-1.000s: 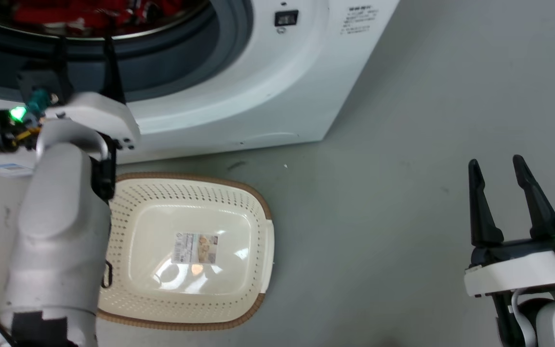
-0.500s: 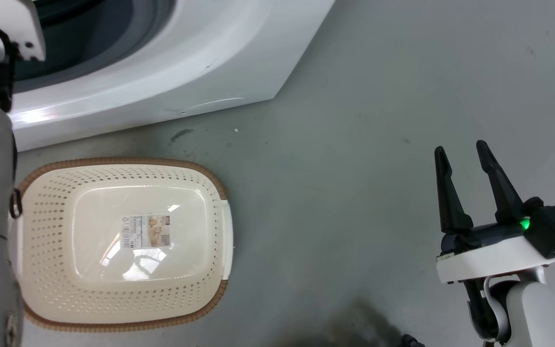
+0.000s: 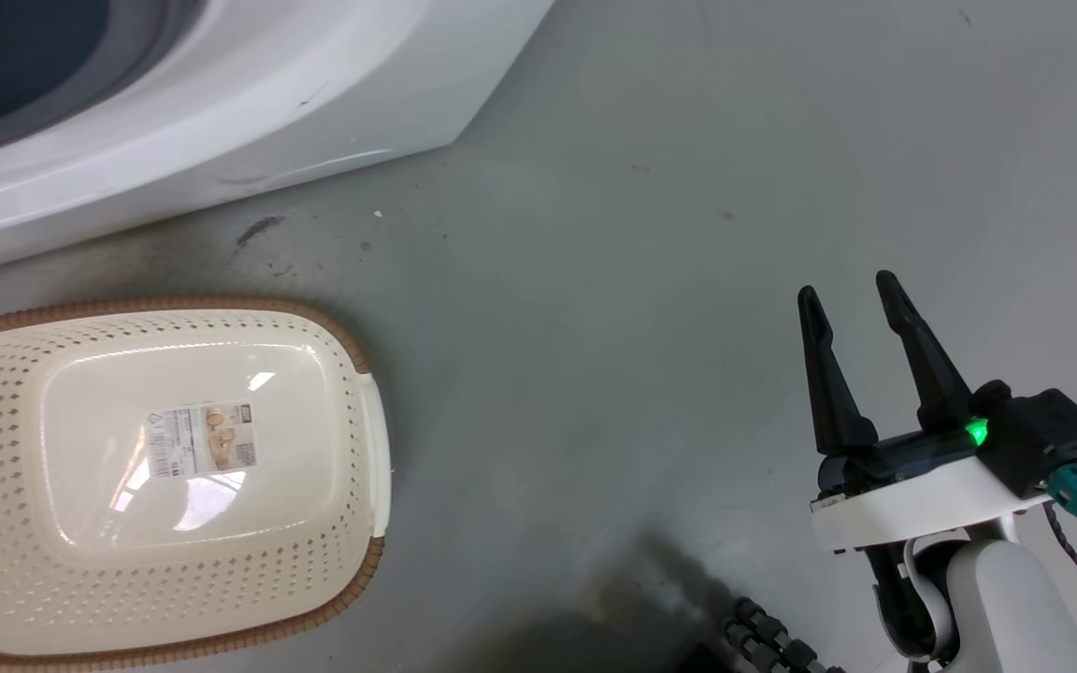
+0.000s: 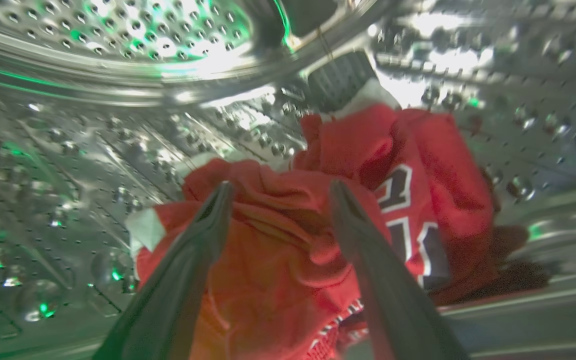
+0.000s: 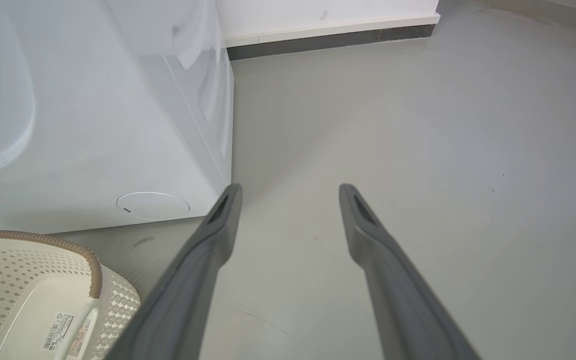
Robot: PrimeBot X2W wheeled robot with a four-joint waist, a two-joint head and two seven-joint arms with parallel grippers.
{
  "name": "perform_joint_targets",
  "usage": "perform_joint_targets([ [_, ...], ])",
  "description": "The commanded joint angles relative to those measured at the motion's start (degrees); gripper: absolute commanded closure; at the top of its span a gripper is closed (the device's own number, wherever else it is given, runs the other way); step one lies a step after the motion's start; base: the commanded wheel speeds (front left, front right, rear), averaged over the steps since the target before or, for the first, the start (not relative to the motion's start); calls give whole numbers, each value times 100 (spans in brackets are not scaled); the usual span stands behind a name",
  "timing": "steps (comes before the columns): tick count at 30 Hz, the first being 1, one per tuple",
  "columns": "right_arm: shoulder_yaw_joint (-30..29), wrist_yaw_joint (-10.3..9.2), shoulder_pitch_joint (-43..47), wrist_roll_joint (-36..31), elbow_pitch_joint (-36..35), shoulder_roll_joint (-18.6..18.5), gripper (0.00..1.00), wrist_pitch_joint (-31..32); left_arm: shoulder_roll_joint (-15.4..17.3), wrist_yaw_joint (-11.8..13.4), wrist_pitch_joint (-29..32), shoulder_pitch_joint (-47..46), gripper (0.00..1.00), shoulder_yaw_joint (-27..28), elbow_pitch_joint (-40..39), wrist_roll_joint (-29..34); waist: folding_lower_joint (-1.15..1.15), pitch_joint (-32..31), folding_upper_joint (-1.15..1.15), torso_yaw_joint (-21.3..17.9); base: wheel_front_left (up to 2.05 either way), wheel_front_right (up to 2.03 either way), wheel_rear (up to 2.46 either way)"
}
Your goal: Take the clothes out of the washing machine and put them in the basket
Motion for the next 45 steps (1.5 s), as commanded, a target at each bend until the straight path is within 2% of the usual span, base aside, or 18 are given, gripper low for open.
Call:
perform_joint_targets([
  [1, 22, -4, -108, 28, 18, 13, 0, -40, 41, -22, 48, -54, 0, -22, 26, 26, -1, 87, 0, -85, 0, 0, 0],
  [10, 144, -4, -192, 177, 148, 13, 0, -81, 299, -78, 1163, -156, 0, -127, -72, -23, -1, 233, 0, -231, 0, 0, 0],
  [11, 148, -4, -215, 197, 151, 13, 0, -88, 311, -52, 1254, -123, 51, -119, -94, -37, -1, 233, 0, -233, 0, 0, 0],
  [12, 156, -4, -236, 204, 157, 13, 0, -94, 321, -24, 1325, -85, 94, -101, -130, -52, -1, 230, 0, -237, 0, 0, 0],
  [13, 162, -4, -248, 231, 157, 13, 0, -101, 326, -4, 1388, -47, 100, -90, -163, -75, -1, 221, 0, -239, 0, 0, 0],
  [17, 154, -4, -243, 266, 162, 13, 0, -120, 355, 198, 1280, 115, 100, -39, -419, -126, -1, 155, 0, -249, 0, 0, 0],
  [19, 113, -4, -226, 247, 180, 12, 0, -135, 362, 371, 973, 249, 100, 8, -605, -150, -1, 78, 0, -233, 0, 0, 0],
  [22, 33, -4, -180, 214, 211, 12, 0, -151, 326, 579, 391, 477, 100, 94, -841, -241, -1, -86, 0, -190, 0, 0, 0],
  [29, -112, -4, -80, 178, 227, 11, 0, -123, 16, 970, -1186, 1105, 100, 397, -1021, -648, -1, -627, 0, -70, 0, 0, 0],
  [36, -221, -4, 91, 133, 187, 12, 0, 5, -307, 1052, -2343, 1716, 100, 622, -745, -1052, -1, -1228, 0, -22, 0, 0, 0],
  [45, -364, -4, 413, 47, 36, 12, 0, 182, -822, 1082, -3019, 2676, 100, 793, -322, -1494, -1, -1852, 0, 128, 0, 0, 0],
])
